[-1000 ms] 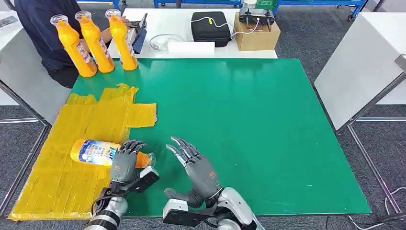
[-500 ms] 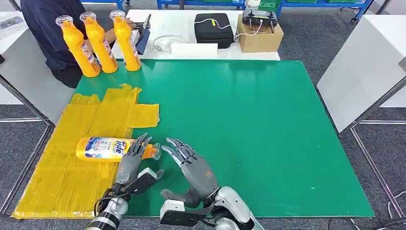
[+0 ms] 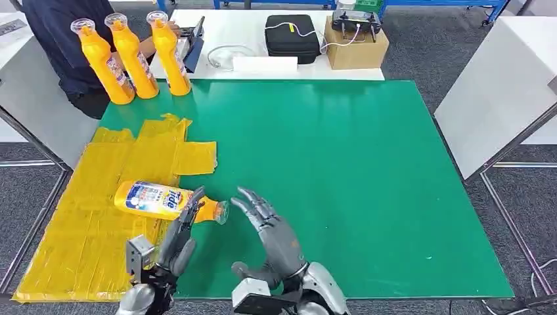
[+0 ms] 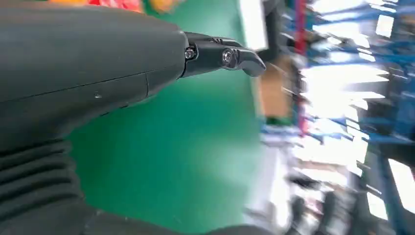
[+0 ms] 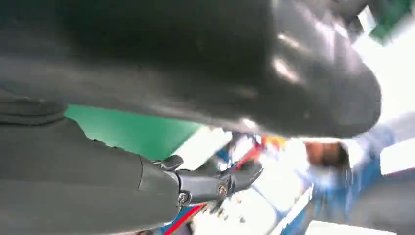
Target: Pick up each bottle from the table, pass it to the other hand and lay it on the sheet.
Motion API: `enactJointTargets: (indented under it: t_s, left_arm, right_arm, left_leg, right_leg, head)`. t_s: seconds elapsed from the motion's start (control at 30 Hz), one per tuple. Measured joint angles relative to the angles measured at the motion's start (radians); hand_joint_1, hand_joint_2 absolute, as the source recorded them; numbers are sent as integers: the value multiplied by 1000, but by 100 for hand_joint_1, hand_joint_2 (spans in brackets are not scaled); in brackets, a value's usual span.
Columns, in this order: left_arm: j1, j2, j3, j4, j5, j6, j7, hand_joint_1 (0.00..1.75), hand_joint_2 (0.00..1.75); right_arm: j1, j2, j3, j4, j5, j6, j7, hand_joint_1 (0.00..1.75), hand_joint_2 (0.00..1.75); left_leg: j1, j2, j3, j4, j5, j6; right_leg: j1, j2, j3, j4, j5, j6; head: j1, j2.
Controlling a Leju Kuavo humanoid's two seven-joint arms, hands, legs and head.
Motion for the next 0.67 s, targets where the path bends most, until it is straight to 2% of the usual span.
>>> enactJointTargets:
  t_s: [0.2,0.37,0.47,0.67]
  left_arm:
    - [101,-53,6,-199,-13,-22,0,0,0]
    - [181,-86,-10,-311,-49,76,2,0,0]
    - [211,-89,-25,-354,-64,132,3,0,0]
    - [237,-90,-40,-396,-66,142,4,0,0]
  right_arm:
    - [88,15,-69,-53,-86,-65,-75,0,0]
    - [161,14,-125,-64,-240,-70,-172,0,0]
    - [198,15,-153,-77,-245,-80,-194,0,0]
    - [229,19,-177,-91,-245,-83,-200,0,0]
  left_leg:
    - [0,2,-4,0,-3,0]
    - [0,2,-5,0,-4,0]
    - [0,3,-5,0,-4,0]
    - [0,4,-5,0,-4,0]
  right_leg:
    - [0,3,-5,0,-1,0]
    - [0,3,-6,0,-1,0]
    - [0,3,-7,0,-1,0]
    - [0,3,-7,0,-1,0]
  head:
    - [0,0]
    - [0,0]
    - [0,0]
    - [0,0]
